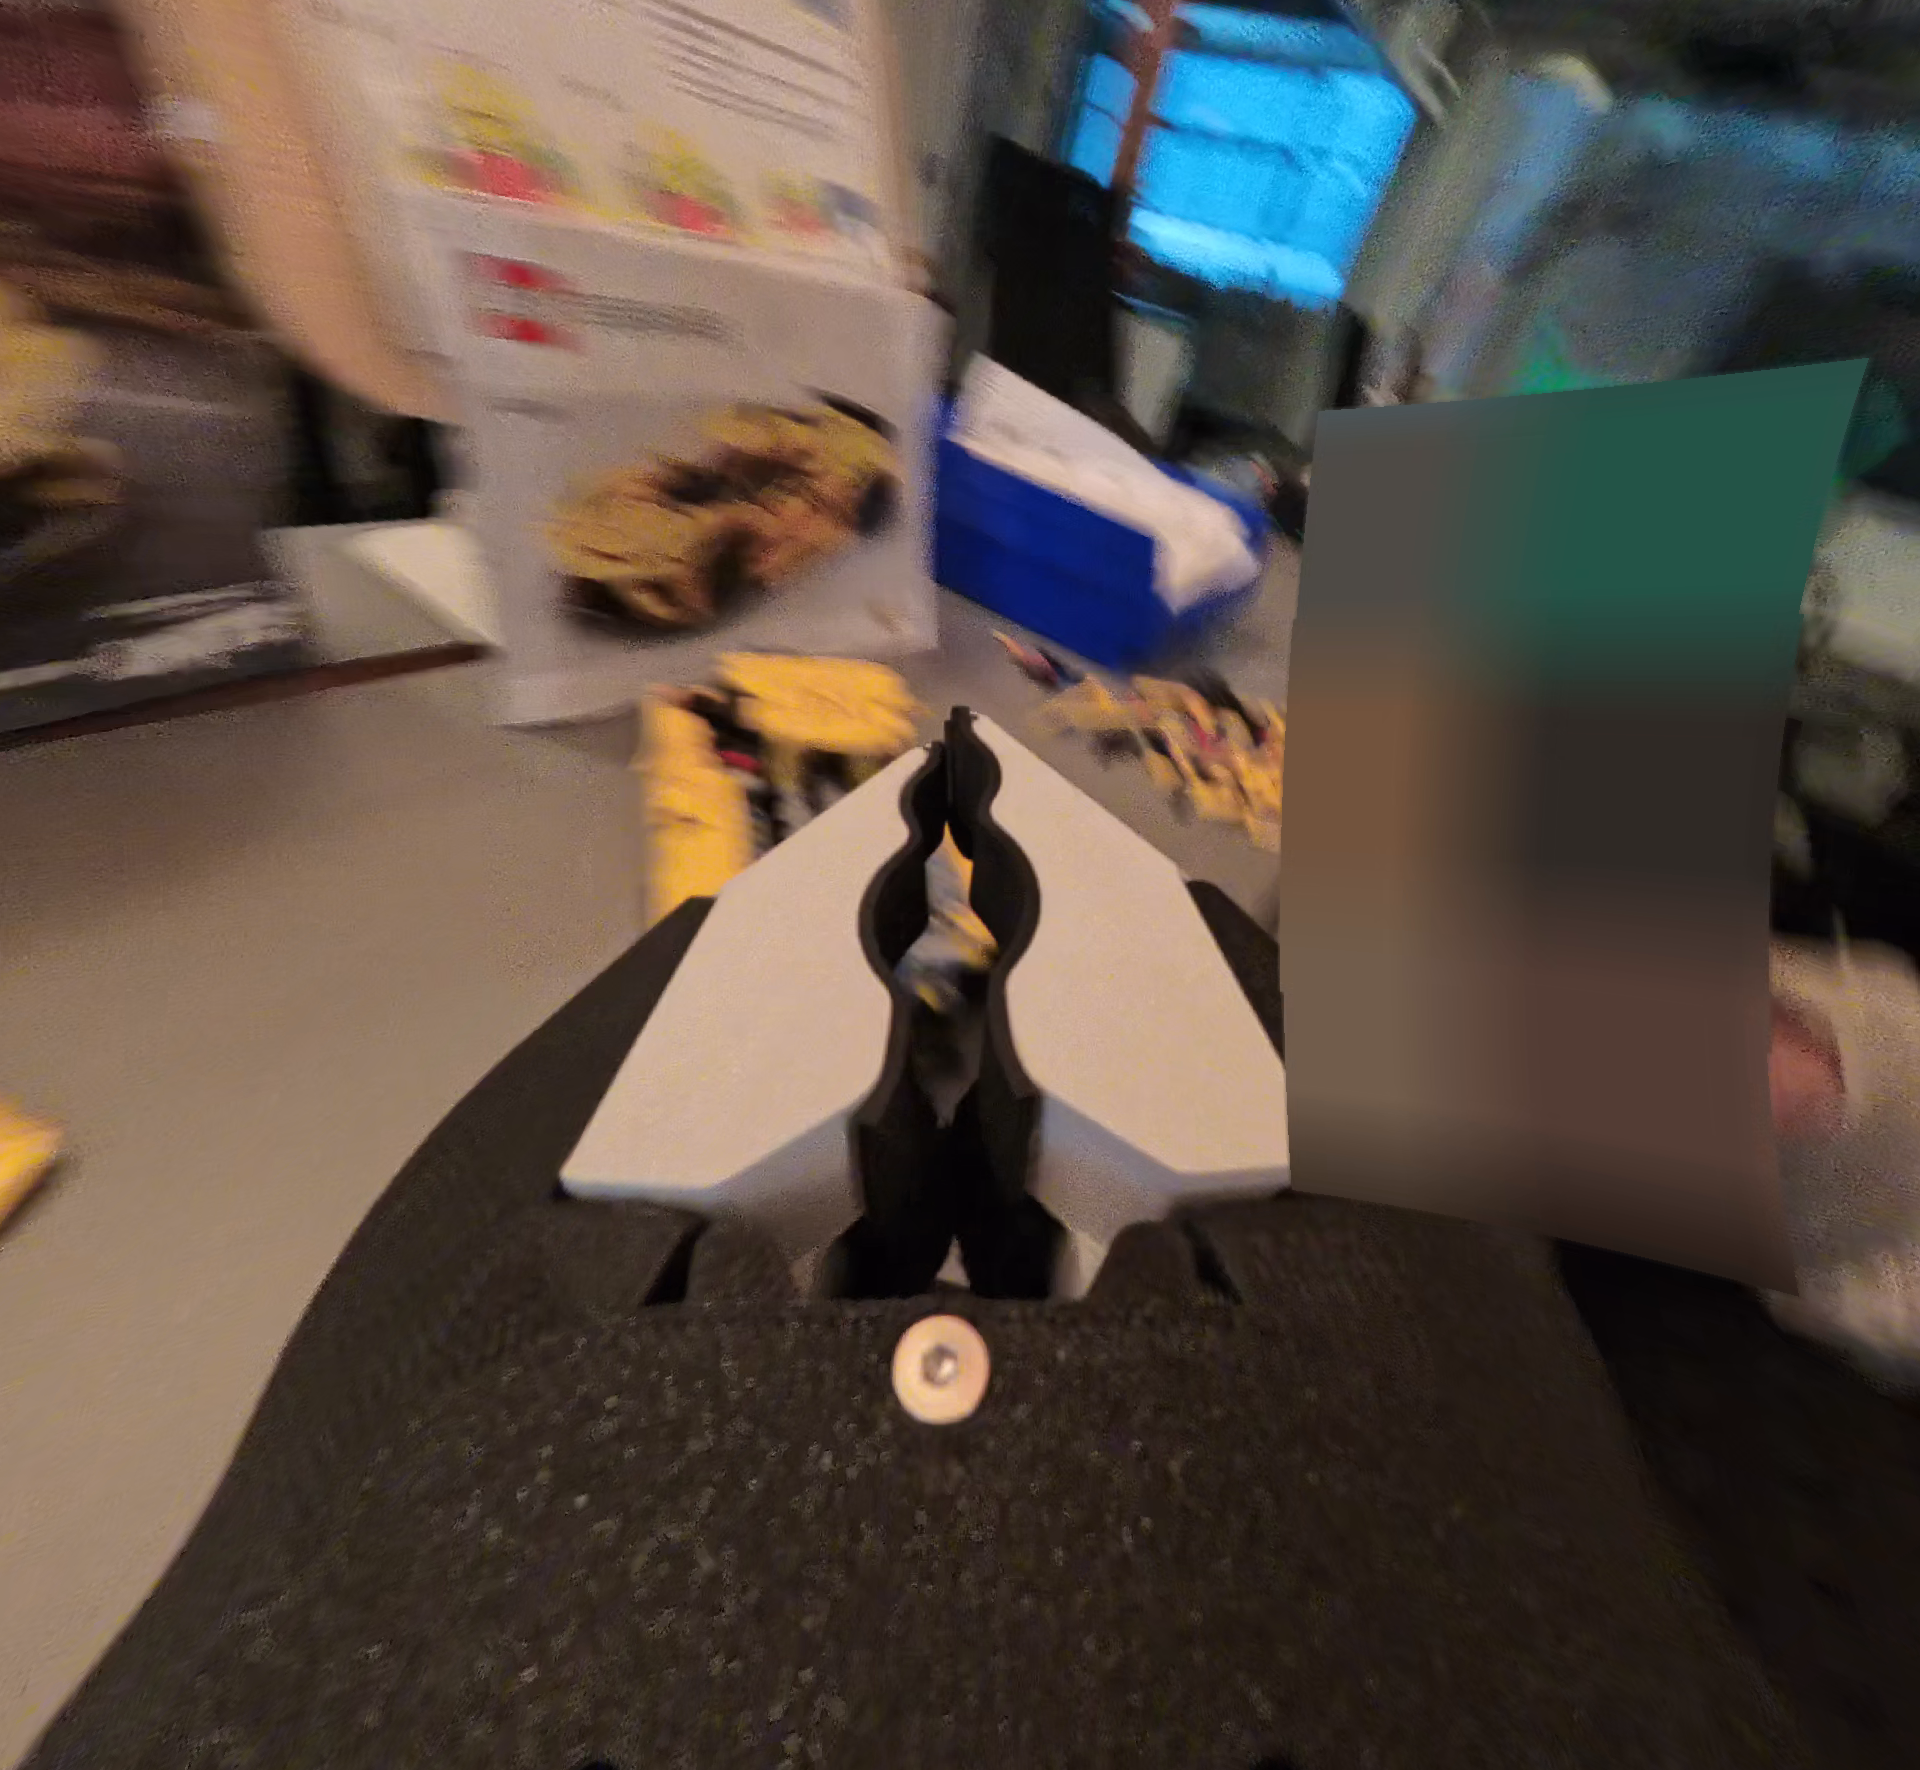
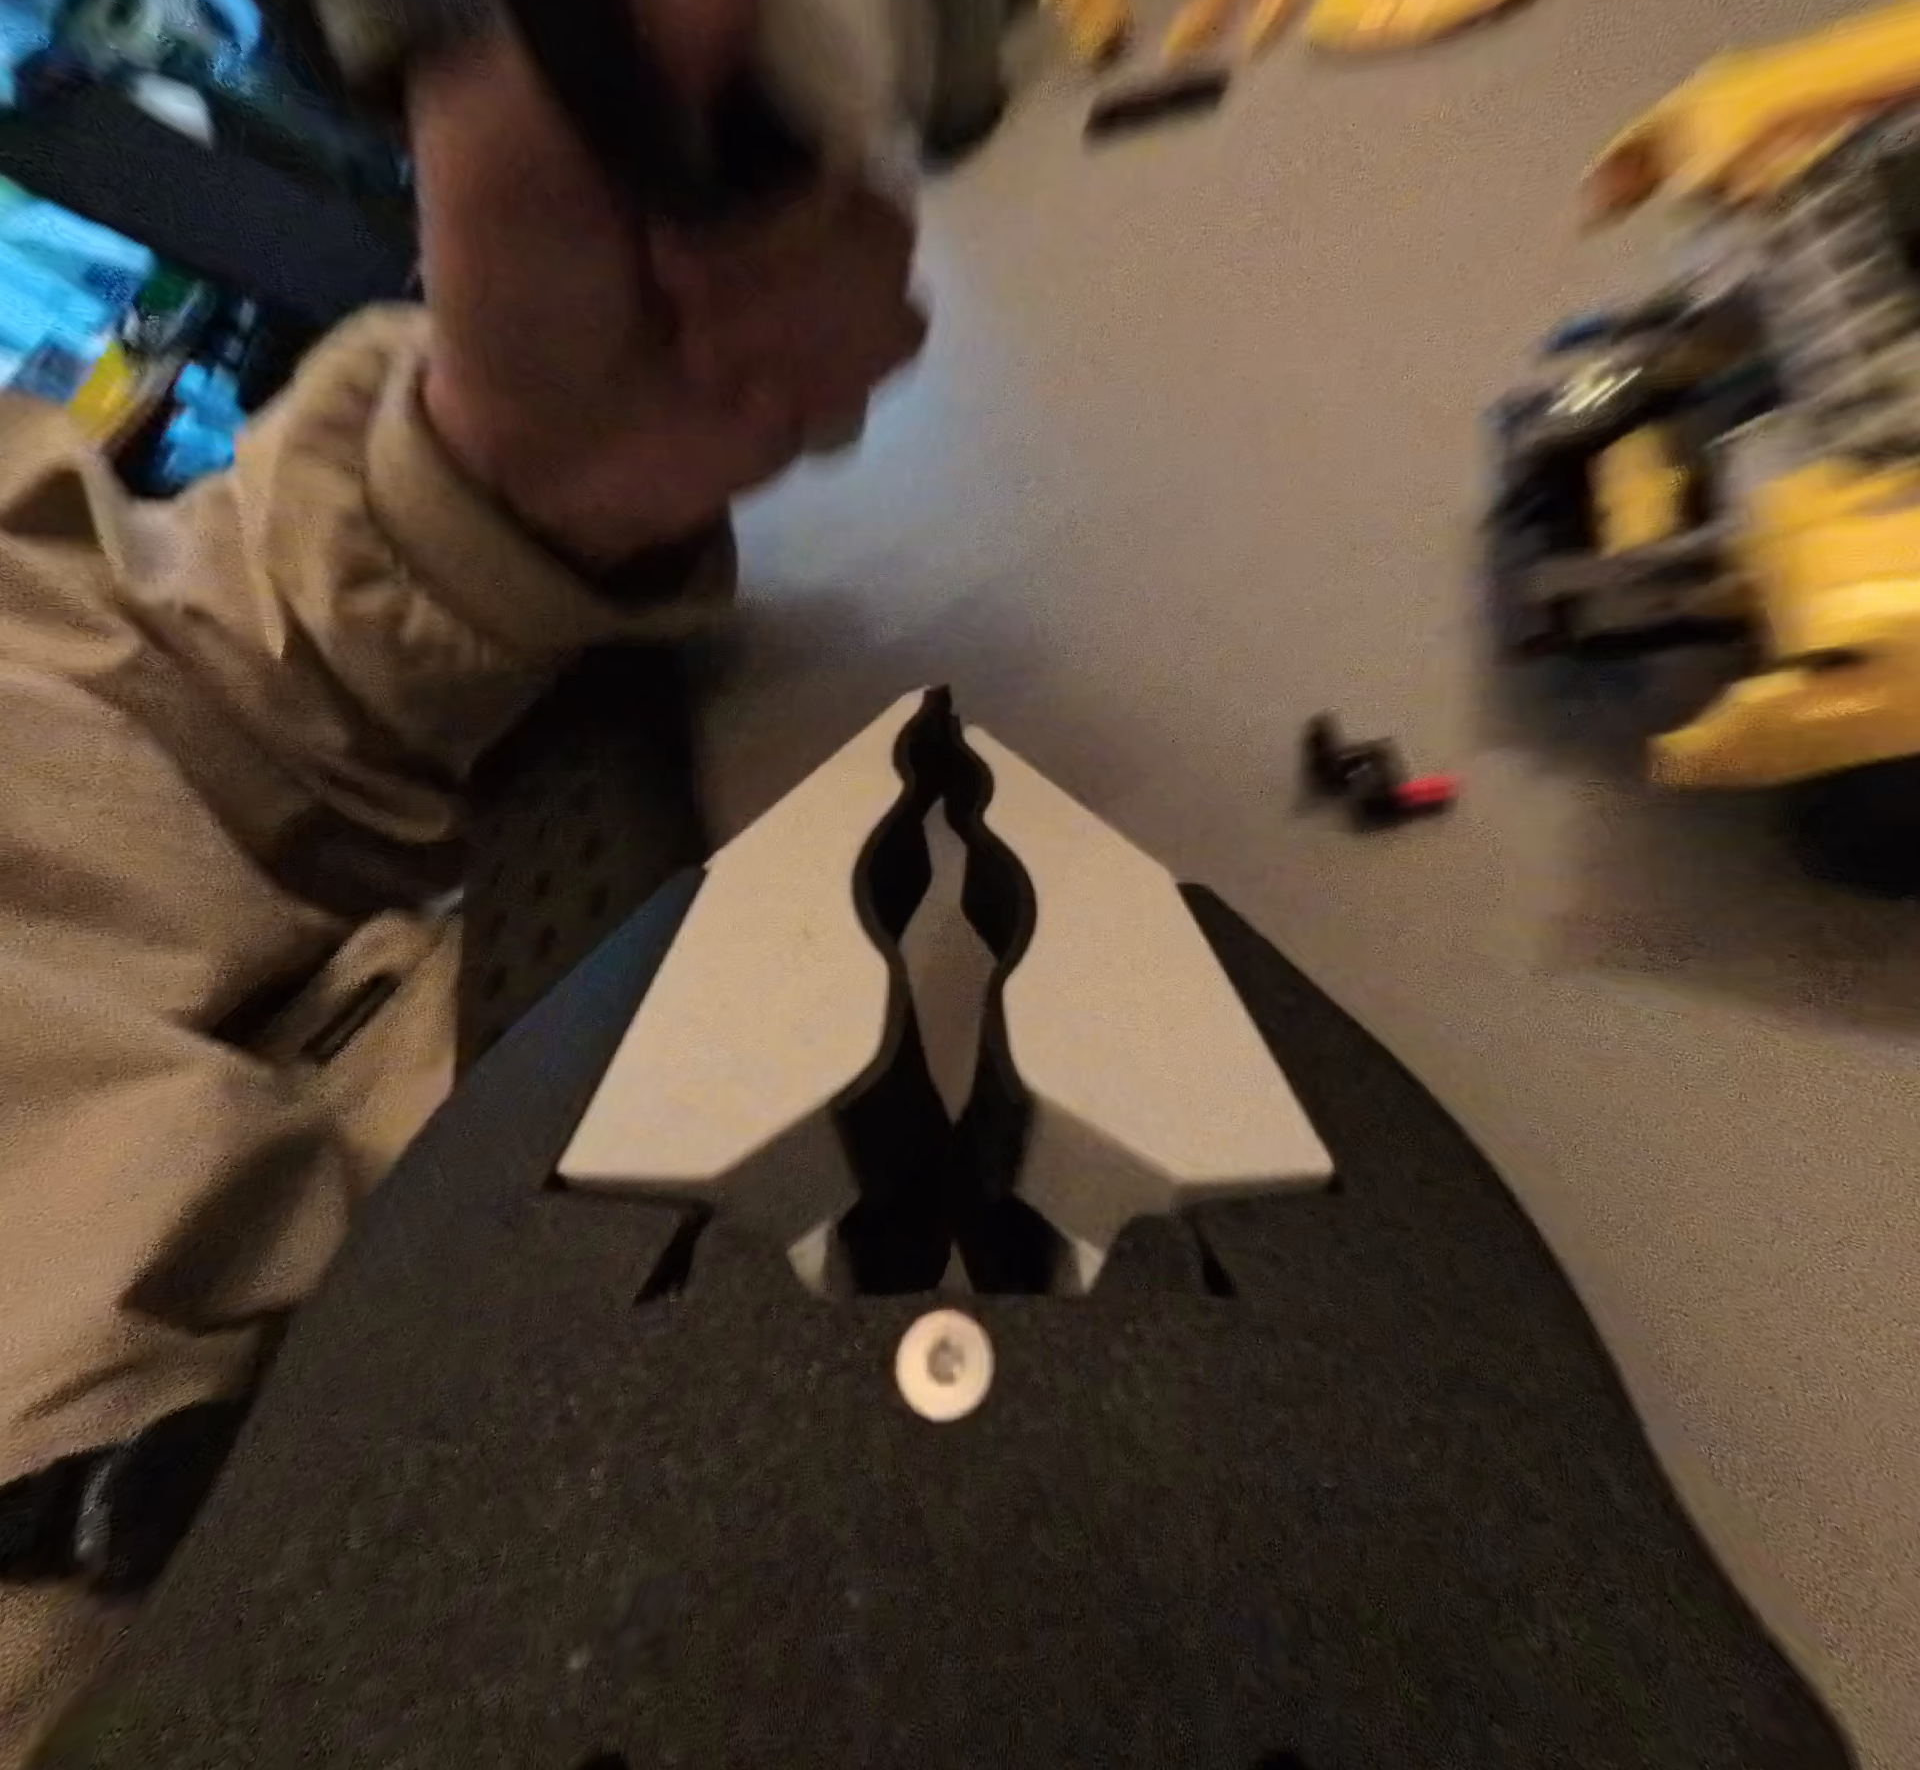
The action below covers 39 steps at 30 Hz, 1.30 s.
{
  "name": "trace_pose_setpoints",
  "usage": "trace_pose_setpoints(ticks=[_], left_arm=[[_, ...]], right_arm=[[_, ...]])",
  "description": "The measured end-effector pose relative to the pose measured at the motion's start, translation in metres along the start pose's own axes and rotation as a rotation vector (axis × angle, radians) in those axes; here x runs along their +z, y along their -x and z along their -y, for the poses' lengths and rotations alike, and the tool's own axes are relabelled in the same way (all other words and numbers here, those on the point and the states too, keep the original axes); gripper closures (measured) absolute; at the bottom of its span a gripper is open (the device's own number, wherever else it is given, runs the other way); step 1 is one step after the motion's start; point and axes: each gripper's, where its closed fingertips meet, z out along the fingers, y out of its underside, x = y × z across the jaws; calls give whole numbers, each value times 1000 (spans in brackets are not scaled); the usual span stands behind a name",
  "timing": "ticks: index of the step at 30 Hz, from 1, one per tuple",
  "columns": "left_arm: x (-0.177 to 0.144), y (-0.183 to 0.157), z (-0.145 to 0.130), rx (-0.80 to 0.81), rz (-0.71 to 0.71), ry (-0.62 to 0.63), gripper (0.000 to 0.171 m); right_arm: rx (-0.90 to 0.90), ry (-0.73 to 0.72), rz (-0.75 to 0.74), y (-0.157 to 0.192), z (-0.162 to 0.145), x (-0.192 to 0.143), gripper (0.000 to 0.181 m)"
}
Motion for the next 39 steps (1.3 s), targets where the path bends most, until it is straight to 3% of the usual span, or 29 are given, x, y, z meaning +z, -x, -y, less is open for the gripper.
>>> trace_pose_setpoints(ticks=[1, 2, 3, 4, 6, 10, 12, 14, 16, 19, 23, 27, 39], left_arm=[[-12, 19, 29, -49, 20, -104, 171], [-20, 23, 40, -38, 15, -146, 171], [-22, 20, 36, -48, -4, -141, 171], [-19, 20, 23, -119, -30, -112, 171], [-16, 12, 8, -278, -133, -90, 171], [-9, -11, -1, -202, -194, -44, 171], [-3, -22, -8, -172, -210, -16, 171], [-2, -41, -6, -230, -306, -47, 171], [-6, -59, 7, -323, -414, -138, 171], [-13, -69, 28, -460, -486, -288, 171], [-15, -70, 38, -417, -401, -416, 171], [-12, -67, 35, -362, -328, -435, 171], [-5, -71, 29, -308, -309, -412, 171]], right_arm=[[-36, 53, -23, 4, -11, 9, 181], [-127, -68, -95, 2, 15, -3, 181], [-131, -207, -134, -5, 43, -23, 181], [-87, -257, -127, -12, 53, -32, 181], [-53, -263, -113, -13, 51, -27, 181], [-325, -324, -390, -24, 68, -41, 181], [-424, -390, -478, -22, 78, -50, 158], [-475, -506, -495, -12, 90, -61, 151], [-394, -655, -391, 6, 102, -75, 147], [-94, -803, 11, 31, 112, -89, 152], [235, -912, 358, 41, 119, -88, 150], [333, -949, 381, 32, 119, -77, 161], [309, -962, 394, 31, 123, -79, 178]])
